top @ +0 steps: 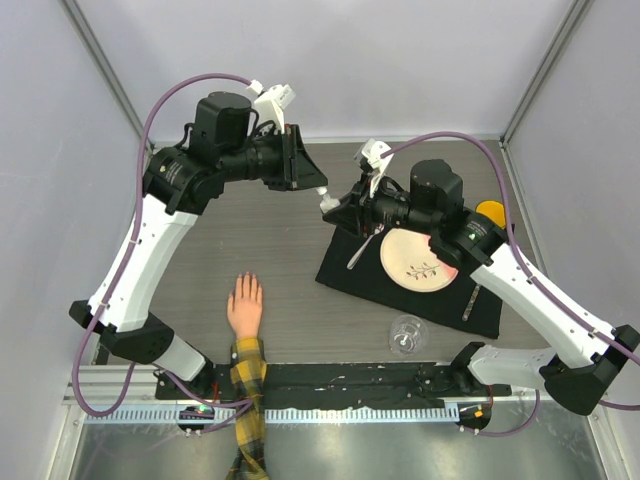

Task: Paint the nails

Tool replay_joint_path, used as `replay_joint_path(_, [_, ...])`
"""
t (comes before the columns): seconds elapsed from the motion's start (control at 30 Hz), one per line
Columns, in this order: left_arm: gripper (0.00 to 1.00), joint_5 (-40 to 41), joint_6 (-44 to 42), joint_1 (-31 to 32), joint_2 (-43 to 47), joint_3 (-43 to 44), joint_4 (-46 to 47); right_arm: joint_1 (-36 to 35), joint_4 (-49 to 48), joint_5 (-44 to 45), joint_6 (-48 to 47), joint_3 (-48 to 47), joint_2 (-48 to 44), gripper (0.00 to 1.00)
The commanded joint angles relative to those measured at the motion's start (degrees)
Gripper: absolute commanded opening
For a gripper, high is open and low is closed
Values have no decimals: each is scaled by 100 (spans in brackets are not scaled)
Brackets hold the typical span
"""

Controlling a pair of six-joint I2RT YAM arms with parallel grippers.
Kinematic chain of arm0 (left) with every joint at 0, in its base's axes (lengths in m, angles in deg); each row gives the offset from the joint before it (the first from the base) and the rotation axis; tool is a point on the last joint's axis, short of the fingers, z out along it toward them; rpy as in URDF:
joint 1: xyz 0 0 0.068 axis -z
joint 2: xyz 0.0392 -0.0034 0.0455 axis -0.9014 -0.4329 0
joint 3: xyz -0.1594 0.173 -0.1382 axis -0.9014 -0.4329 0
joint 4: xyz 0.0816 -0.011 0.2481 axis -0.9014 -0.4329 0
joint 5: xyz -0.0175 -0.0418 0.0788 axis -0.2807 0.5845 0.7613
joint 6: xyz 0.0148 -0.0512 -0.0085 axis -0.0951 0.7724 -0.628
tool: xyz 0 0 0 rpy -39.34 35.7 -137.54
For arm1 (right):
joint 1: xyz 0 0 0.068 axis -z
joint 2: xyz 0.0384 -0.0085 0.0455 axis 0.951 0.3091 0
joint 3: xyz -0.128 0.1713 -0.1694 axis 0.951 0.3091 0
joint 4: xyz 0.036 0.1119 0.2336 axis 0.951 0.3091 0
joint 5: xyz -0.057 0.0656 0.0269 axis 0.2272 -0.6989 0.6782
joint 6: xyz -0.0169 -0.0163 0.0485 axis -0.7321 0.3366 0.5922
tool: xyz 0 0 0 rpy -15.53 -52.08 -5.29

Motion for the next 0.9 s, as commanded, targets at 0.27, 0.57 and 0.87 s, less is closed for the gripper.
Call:
replay_joint_path(0.27, [0, 77, 75, 16, 179, 118, 201, 17, -286, -235, 19, -61, -93, 0])
replay_joint_path(0.57, [0, 51, 101, 16, 258, 74, 324, 17, -286, -252, 46, -61, -75, 0])
replay_joint_path(0.87, [0, 68, 84, 16, 302, 56, 350, 17, -286, -261, 63, -61, -67, 0])
